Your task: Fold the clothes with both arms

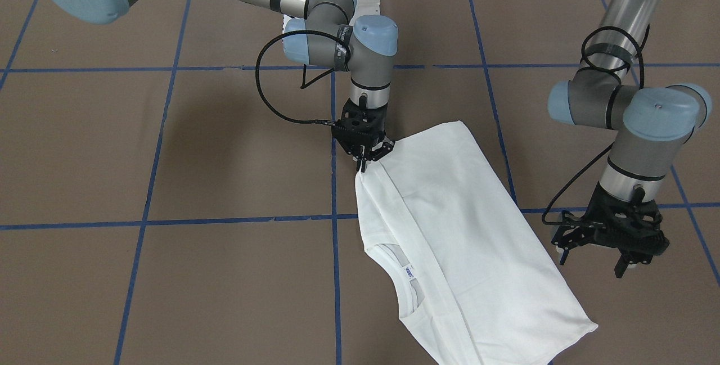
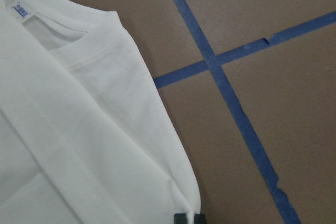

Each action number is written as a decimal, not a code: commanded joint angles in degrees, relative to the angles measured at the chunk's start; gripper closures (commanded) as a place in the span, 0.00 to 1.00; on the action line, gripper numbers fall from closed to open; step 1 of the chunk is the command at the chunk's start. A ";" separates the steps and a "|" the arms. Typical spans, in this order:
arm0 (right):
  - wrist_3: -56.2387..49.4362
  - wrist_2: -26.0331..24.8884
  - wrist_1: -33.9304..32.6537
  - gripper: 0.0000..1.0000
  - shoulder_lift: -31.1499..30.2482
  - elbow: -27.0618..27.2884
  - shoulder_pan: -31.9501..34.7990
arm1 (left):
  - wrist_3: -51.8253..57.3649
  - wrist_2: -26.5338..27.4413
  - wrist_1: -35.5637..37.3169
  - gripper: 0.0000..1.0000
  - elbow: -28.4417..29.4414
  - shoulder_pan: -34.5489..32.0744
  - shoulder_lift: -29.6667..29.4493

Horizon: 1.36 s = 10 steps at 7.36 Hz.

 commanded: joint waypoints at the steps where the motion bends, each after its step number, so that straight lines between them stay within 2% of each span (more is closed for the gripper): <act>1: -4.50 0.52 -0.16 1.00 -0.13 0.69 1.33 | 0.00 0.00 0.00 0.00 0.00 0.00 0.00; 3: -10.83 4.02 -0.16 1.00 -4.15 4.36 5.54 | 0.00 0.00 -0.26 0.00 -0.52 0.00 0.70; 6: -15.43 4.74 -0.42 1.00 -25.99 28.92 6.35 | -0.88 -0.09 -0.53 0.00 -3.25 0.09 3.08; 7: -15.35 4.48 -3.64 1.00 -28.93 34.04 5.92 | -0.88 -0.09 -0.53 0.00 -3.25 0.09 3.08; 8: -14.48 2.83 -7.85 1.00 -31.14 39.05 2.00 | -0.88 -0.09 -0.53 0.00 -3.34 0.09 3.08; 9: -12.64 -1.37 -11.72 1.00 -31.59 42.58 -3.18 | -0.88 -0.09 -0.44 0.00 -3.43 0.09 3.08; 10: -8.53 -3.23 -14.29 1.00 -31.08 43.66 -6.88 | -0.88 -0.09 -0.44 0.00 -3.52 0.09 3.08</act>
